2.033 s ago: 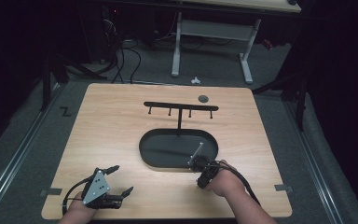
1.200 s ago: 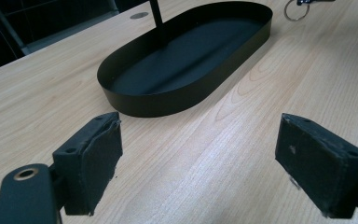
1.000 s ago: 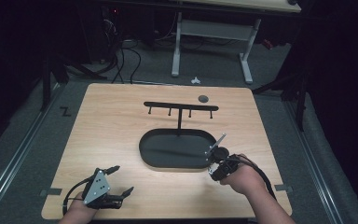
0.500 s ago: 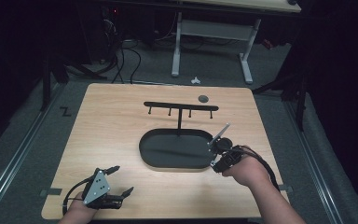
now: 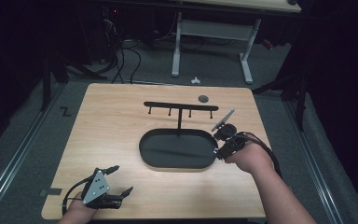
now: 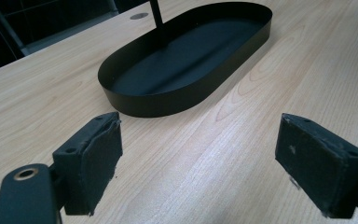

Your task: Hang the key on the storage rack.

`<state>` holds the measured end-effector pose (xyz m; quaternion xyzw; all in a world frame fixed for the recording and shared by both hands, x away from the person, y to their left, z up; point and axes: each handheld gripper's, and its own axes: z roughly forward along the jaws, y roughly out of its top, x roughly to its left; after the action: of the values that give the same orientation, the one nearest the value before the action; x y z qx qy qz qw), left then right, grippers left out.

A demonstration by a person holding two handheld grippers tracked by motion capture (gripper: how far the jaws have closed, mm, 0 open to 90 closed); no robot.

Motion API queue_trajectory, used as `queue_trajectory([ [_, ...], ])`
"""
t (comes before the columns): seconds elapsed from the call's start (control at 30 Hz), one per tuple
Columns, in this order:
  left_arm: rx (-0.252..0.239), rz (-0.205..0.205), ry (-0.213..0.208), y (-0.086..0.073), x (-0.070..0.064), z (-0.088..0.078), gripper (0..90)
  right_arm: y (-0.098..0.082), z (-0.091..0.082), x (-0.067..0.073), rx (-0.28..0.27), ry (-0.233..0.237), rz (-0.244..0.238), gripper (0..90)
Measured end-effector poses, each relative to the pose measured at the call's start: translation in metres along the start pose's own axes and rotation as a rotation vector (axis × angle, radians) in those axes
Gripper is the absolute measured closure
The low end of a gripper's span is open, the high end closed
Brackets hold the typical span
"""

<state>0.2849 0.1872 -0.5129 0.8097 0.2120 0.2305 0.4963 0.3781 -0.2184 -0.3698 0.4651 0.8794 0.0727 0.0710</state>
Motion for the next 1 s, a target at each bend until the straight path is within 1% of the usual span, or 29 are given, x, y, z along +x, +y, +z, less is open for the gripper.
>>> queue_trajectory([
  [0.03, 0.000, 0.000, 0.000, 0.000, 0.000, 0.000, 15.2, 0.000, 0.000, 0.000, 0.000, 0.000, 0.000, 68.1],
  [0.07, 0.000, -0.001, 0.000, 0.000, 0.000, 0.000, 15.2, 0.002, -0.005, -0.003, -0.009, 0.001, 0.009, 68.1],
  [0.13, 0.001, 0.000, 0.000, 0.000, 0.000, 0.000, 15.2, 0.003, -0.007, -0.004, -0.012, 0.001, 0.014, 68.2],
  [0.17, 0.001, 0.000, 0.000, 0.000, 0.000, 0.000, 15.2, 0.006, -0.012, -0.008, -0.019, -0.007, 0.018, 68.1],
  [0.27, 0.000, 0.001, 0.000, 0.000, 0.000, 0.000, 15.2, 0.009, -0.017, -0.010, -0.023, -0.013, 0.026, 68.1],
  [0.37, 0.000, 0.000, 0.001, 0.000, 0.000, 0.000, 15.2, 0.015, -0.026, -0.013, -0.031, -0.020, 0.034, 68.2],
  [0.43, 0.000, -0.001, 0.000, 0.000, 0.000, 0.000, 15.2, 0.018, -0.029, -0.014, -0.037, -0.026, 0.023, 68.1],
  [0.6, 0.001, 0.000, -0.002, 0.000, 0.000, -0.001, 15.2, 0.024, -0.034, -0.014, -0.041, -0.031, 0.025, 68.2],
  [0.63, 0.000, 0.000, -0.002, 0.000, 0.000, -0.001, 15.2, 0.025, -0.034, -0.014, -0.036, -0.034, 0.033, 68.1],
  [0.77, 0.000, -0.002, -0.001, 0.000, 0.001, -0.001, 15.2, 0.029, -0.036, -0.014, -0.039, -0.038, 0.020, 68.2],
  [0.93, 0.001, 0.000, -0.001, 0.000, 0.001, 0.000, 15.2, 0.033, -0.041, -0.012, -0.039, -0.038, 0.022, 68.1],
  [1.0, 0.001, 0.000, -0.001, 0.000, 0.001, 0.000, 15.2, 0.035, -0.043, -0.011, -0.045, -0.040, 0.013, 68.2],
])
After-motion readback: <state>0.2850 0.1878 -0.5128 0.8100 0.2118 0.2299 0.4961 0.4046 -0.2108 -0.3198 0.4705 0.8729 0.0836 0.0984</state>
